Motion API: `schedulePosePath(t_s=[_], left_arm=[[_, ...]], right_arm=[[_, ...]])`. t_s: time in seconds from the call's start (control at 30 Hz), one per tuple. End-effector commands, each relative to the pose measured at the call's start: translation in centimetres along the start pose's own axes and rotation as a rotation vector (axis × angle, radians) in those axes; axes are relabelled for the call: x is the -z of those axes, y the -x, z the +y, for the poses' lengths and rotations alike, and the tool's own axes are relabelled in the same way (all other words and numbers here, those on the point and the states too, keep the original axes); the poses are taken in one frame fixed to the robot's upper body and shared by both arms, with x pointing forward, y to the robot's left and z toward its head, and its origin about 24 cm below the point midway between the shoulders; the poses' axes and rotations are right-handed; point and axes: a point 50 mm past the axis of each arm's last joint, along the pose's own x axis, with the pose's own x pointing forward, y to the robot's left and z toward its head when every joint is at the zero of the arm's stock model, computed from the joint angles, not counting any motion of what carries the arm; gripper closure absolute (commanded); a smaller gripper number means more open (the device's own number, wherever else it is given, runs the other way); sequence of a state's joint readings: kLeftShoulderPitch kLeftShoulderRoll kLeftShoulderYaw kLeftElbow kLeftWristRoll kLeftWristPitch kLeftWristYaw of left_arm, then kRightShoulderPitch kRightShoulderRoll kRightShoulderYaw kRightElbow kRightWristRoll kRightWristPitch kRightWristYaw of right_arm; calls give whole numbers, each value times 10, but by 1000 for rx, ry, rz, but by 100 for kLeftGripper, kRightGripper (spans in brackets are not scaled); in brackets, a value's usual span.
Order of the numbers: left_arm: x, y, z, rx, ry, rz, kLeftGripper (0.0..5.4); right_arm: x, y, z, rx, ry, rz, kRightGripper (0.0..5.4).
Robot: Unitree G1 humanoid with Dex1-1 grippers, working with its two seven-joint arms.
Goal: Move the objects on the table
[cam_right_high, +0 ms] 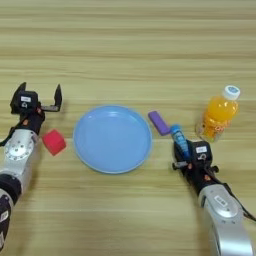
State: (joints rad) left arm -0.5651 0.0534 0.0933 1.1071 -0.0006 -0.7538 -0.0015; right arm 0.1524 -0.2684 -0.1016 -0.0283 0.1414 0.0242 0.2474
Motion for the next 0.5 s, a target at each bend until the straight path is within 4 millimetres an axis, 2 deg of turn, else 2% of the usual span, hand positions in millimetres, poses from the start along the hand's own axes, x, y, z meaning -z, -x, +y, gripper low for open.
schedulePosePath(t_s=[0.03, 0.27, 0.5], left_arm=[[-4, -4, -3, 14, -13, -13, 0], [-4, -4, -4, 15, -13, -13, 0], [-3, -4, -3, 15, -14, -10, 0]], right_arm=[[-21, -7, 5, -19, 13, -68, 399], [-46, -20, 26, -100, 18, -157, 399], [-47, -40, 61, -227, -11, -151, 399]])
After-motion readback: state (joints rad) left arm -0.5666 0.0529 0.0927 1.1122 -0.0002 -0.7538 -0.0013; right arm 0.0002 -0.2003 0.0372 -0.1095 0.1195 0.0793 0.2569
